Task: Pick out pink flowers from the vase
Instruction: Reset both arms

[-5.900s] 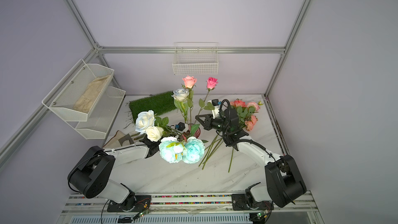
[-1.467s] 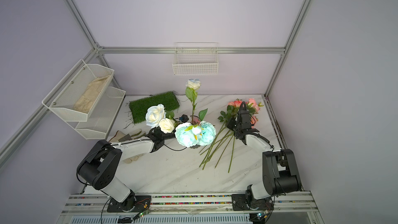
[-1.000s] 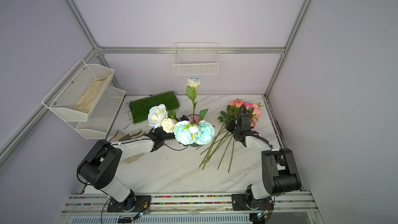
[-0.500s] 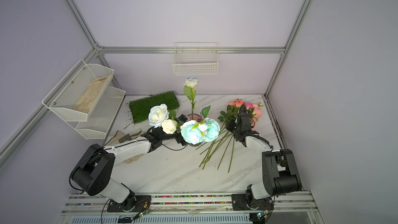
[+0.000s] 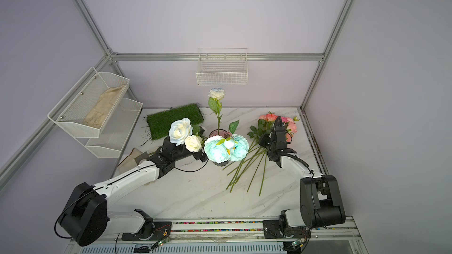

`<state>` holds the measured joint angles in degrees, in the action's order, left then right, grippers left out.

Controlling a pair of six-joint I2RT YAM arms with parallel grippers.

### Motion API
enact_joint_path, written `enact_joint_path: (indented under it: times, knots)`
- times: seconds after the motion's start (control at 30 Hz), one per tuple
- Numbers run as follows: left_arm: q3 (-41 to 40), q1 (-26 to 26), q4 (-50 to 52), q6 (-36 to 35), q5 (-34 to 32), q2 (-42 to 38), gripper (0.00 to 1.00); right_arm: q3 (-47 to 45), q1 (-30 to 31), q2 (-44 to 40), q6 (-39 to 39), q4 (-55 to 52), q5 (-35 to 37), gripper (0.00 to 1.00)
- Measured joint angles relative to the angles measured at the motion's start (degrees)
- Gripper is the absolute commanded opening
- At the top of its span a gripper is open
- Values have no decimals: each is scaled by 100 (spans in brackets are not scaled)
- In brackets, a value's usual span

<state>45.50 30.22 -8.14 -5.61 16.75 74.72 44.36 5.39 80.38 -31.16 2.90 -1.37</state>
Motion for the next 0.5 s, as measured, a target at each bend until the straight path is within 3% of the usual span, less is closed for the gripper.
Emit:
enact_joint_path:
  times: [0.37,0.43,0.5]
  knots:
    - [-804,-350,837,321,-450,-800,100,57,-177,0,492,-118,1220,41]
    - [-1003,-658,911,498,-614,-1067,100,57,-181,42,603,-103,1403,47]
    - [-1143,-1075,957,660,-883,-1283,100,44,-181,85,723,-28,1596,62]
